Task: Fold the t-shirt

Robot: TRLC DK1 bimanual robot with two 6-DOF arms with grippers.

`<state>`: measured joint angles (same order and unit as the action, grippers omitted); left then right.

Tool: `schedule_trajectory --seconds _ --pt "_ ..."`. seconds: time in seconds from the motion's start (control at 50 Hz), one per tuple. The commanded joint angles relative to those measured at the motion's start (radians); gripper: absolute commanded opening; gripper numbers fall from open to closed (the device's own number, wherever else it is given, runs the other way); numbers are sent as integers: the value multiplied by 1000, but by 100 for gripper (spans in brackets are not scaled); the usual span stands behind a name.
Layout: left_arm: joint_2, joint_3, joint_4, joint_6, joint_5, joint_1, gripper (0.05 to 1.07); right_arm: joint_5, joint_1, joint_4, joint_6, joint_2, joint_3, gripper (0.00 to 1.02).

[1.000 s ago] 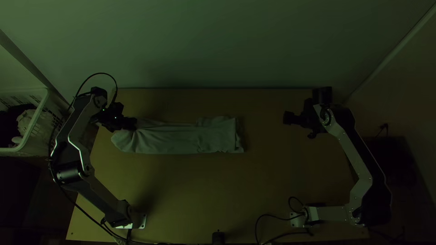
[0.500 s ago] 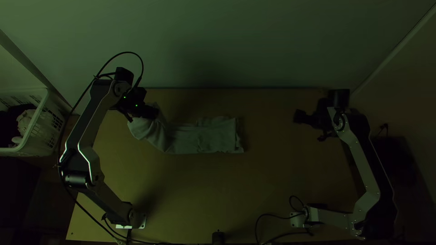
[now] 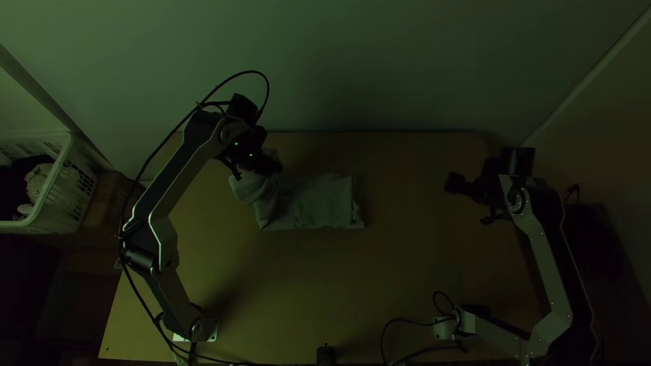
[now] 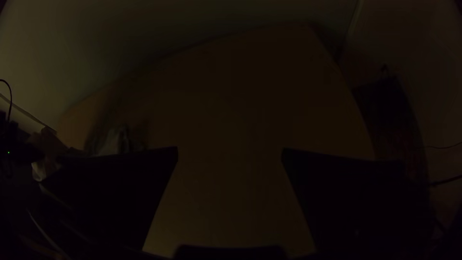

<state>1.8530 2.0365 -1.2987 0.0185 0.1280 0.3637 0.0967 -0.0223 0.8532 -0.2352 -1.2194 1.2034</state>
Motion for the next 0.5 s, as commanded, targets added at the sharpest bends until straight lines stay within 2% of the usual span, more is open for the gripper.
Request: schedule_trajectory --seconds 0.0,0.2,0.42,0.46,0.48 --pt "71 88 -22 51 -8 49 8 -2 -8 1 -10 41 -38 99" --pt "192 211 -30 109 -13 159 8 -2 -1 1 -24 97 -87 99" --pt "270 228 9 139 -13 259 8 -2 16 1 -39 141 -123 99" --pt "281 229 24 149 -14 270 11 -2 24 1 -46 147 -131 99" --pt "285 231 32 156 -14 276 16 -2 27 0 -50 150 -134 99"
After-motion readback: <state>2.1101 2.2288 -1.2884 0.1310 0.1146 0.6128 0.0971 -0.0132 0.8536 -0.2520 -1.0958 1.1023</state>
